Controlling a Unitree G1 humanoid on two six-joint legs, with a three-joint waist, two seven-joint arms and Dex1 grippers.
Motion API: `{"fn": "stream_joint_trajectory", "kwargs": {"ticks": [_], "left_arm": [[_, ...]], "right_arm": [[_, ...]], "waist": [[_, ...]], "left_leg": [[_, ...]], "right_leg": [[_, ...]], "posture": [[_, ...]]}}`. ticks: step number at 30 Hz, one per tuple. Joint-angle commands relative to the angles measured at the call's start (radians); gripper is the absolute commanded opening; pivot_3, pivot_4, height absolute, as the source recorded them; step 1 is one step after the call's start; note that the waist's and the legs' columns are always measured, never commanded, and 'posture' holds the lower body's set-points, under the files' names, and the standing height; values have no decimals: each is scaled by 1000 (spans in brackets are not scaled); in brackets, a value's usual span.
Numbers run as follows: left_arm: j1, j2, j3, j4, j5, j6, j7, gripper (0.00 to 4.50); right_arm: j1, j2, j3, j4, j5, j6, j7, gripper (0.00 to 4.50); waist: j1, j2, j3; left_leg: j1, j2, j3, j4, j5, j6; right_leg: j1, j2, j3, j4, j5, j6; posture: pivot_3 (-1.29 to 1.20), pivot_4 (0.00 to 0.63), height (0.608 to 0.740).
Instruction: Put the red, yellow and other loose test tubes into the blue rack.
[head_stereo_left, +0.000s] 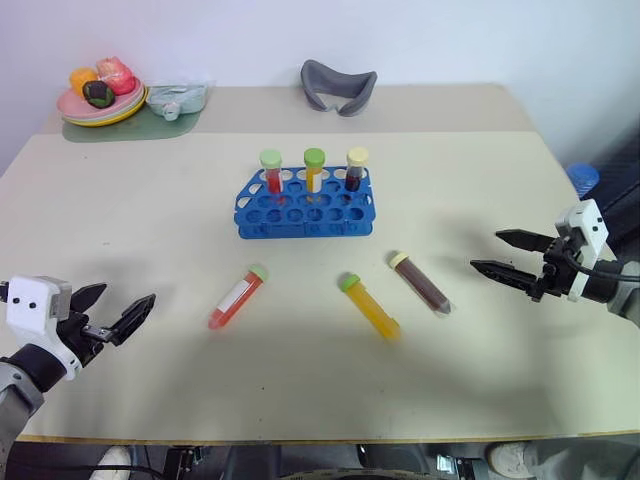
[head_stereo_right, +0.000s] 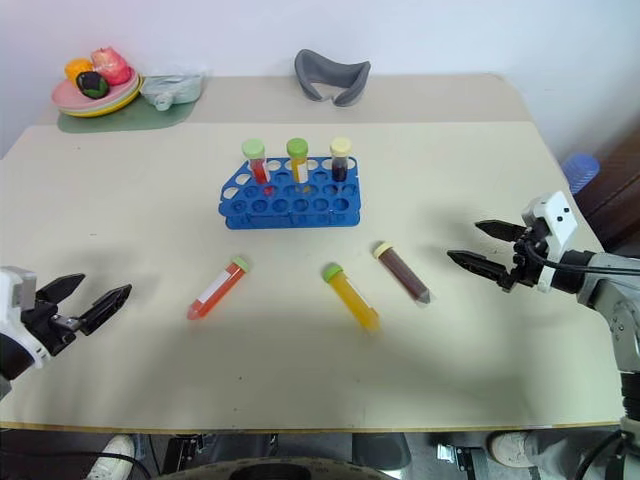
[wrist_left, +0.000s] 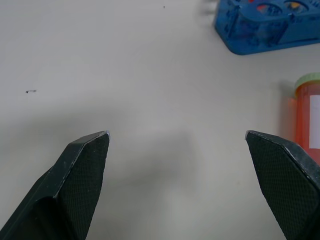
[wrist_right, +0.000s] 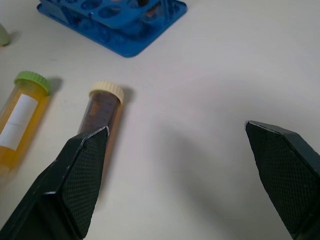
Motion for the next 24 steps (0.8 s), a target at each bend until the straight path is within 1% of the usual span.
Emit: {"fn": "stream_joint_trajectory", "kwargs": {"ticks": [1,5,10,15,19,21,24], "left_arm": [[4,18,46,-33,-22,-7,-14,4485],[-31,18,17,-25,-8,-16,0,4485],[-85,30,-27,-37,-18,3,0,4485],[-164,48,-97,-46,-39,12,-12,4485],[-275,77,-238,-46,-32,14,-54,4485],[-329,94,-338,-46,-5,-5,-102,4485],[-407,95,-478,-60,26,-25,-147,4485]], "right_arm": [[-19,-20,-11,-25,14,9,19,4491],[-28,-22,-10,-16,1,2,23,4491],[-13,-41,-48,-48,10,33,8,4491],[24,-66,-85,-162,41,120,-31,4491],[-19,-126,-52,-292,81,292,-88,4491],[-34,-172,-4,-357,58,356,-124,4491],[-67,-195,37,-448,88,468,-179,4491]], "waist": [[0,0,0],[0,0,0],[0,0,0],[1,0,0],[1,1,0],[0,1,0],[1,1,0]], "left_leg": [[0,0,0,0,0,0],[0,0,0,0,0,0],[0,0,0,0,0,0],[0,0,0,0,0,0],[0,0,0,1,0,0],[0,0,0,1,0,0],[0,0,0,0,0,0]], "right_leg": [[0,0,0,0,0,0],[0,0,0,0,0,0],[0,0,0,0,0,0],[0,0,0,0,0,0],[0,0,0,1,0,0],[0,0,0,1,0,0],[0,0,0,1,0,0]], "posture": [[0,150,740],[0,150,740],[0,150,740],[0,150,740],[0,150,740],[0,150,740],[0,150,740]]}}
